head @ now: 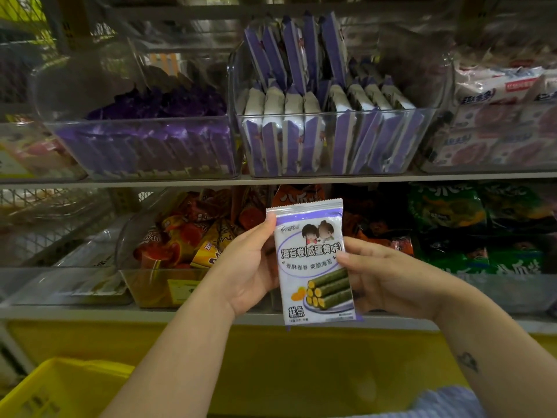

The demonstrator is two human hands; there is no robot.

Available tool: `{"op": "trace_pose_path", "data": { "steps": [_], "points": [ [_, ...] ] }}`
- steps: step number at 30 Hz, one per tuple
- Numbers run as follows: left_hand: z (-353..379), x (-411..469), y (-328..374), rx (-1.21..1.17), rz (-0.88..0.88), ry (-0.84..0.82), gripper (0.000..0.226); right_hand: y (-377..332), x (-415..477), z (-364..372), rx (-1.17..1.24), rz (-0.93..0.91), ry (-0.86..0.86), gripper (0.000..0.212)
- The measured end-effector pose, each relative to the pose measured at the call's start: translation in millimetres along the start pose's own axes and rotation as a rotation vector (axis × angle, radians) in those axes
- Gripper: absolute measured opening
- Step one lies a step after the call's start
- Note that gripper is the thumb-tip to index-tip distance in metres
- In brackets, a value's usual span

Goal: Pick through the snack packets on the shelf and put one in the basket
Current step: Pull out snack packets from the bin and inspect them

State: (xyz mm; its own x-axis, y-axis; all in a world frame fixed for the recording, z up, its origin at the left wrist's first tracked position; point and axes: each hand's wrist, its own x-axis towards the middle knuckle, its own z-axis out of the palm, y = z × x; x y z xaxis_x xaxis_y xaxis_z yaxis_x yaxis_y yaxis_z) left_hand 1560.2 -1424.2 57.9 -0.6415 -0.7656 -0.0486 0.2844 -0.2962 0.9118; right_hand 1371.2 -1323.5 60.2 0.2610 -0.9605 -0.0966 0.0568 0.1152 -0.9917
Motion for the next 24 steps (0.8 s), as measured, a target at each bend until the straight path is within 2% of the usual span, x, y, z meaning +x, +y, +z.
{"op": "trace_pose_path", "data": {
  "steps": [3, 6, 12, 19, 22, 24],
  "points": [
    [-4.8, -5.3, 2.4, 0.110, -0.103, -0.133, 0.040, -1.3, -2.4, -2.0, 0.093, -0.020, 0.039, 0.043],
    [-6.0, -8.7, 1.2, 0.120, -0.169, -0.236, 0.043, -0.9, -1.2, -3.6, 0.152, -0.030, 0.096, 0.047],
    [-3.8, -9.1, -1.3, 0.078, -0.218, -0.302, 0.039, -0.1, 0.0, -6.8, 0.203, 0.031, 0.117, 0.045],
    [-3.7, -11.2, -0.7, 0.056, -0.226, -0.347, 0.033, 0.1, -0.7, -9.9, 0.240, 0.020, 0.099, 0.047],
    [-0.6, -8.0, -4.6, 0.193, -0.131, -0.246, 0.031, 1.9, 2.2, -7.6, 0.178, -0.020, 0.161, 0.049],
    [1.8, -4.6, -8.4, 0.395, 0.060, -0.080, 0.043, 2.6, 6.1, -2.3, 0.085, -0.073, 0.252, 0.050]
  ]
}}
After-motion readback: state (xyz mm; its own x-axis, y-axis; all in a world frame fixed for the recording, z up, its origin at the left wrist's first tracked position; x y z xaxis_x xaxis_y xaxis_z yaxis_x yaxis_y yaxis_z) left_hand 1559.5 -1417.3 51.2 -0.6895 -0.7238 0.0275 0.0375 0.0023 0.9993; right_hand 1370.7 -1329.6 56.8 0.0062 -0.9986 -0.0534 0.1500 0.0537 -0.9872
